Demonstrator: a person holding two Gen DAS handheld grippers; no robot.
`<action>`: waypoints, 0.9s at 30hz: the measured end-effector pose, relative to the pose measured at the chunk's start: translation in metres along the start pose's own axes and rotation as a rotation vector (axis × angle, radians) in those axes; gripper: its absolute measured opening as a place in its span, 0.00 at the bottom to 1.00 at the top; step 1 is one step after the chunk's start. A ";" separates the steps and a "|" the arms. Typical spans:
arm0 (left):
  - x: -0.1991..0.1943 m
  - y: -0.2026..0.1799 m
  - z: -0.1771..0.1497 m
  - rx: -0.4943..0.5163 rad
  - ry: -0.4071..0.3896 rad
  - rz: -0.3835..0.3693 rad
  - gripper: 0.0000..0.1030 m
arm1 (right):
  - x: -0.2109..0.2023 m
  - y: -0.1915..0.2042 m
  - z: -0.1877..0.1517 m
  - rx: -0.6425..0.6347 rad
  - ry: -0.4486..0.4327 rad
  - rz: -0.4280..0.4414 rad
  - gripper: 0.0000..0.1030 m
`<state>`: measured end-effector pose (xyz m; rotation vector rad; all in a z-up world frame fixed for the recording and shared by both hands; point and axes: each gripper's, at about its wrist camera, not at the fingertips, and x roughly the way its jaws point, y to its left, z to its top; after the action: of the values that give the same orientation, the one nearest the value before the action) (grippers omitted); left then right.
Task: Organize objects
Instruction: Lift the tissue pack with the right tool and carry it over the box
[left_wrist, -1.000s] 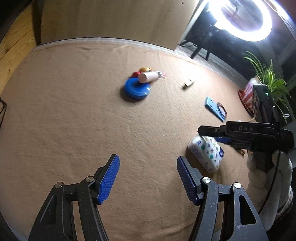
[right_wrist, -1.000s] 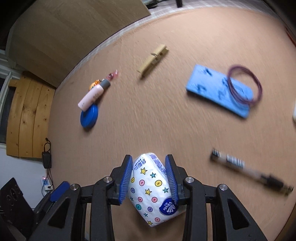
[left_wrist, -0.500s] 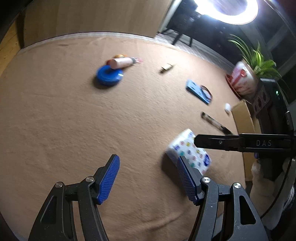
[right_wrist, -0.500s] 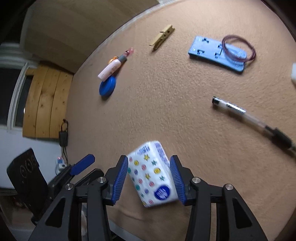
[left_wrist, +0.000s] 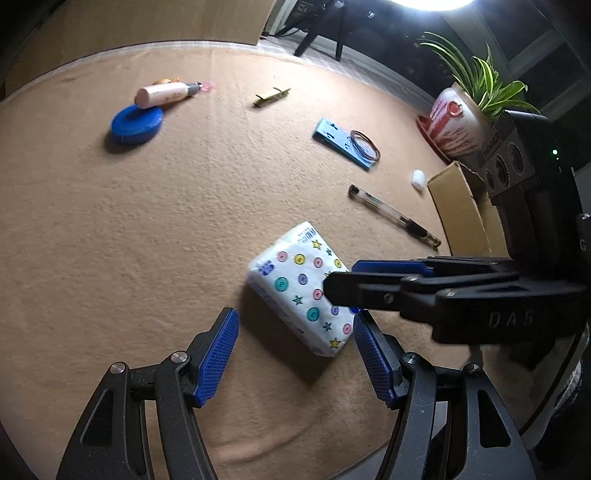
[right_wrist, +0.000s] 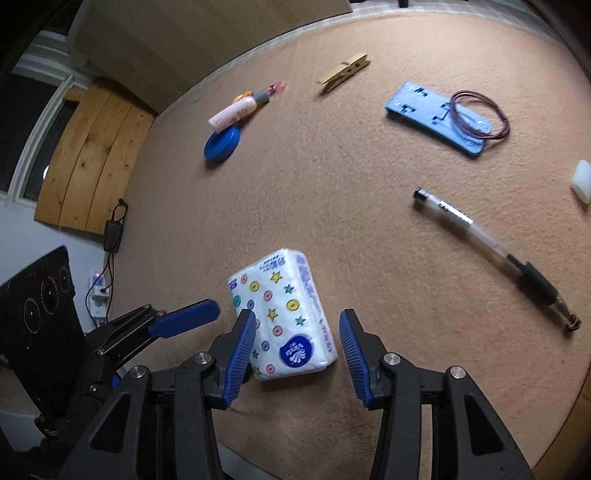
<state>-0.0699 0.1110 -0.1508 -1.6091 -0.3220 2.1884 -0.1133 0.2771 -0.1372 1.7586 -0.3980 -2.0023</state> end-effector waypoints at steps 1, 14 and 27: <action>0.002 -0.001 0.000 0.002 0.005 -0.005 0.66 | 0.001 0.001 0.000 -0.001 0.002 -0.001 0.42; 0.013 -0.009 -0.001 0.014 0.022 -0.035 0.47 | 0.007 0.001 -0.004 0.006 -0.001 0.015 0.39; -0.002 -0.058 0.008 0.125 -0.024 -0.043 0.45 | -0.045 -0.004 -0.025 0.038 -0.156 -0.030 0.35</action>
<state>-0.0665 0.1629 -0.1228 -1.4959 -0.2199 2.1525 -0.0849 0.3057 -0.1041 1.6449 -0.4648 -2.1738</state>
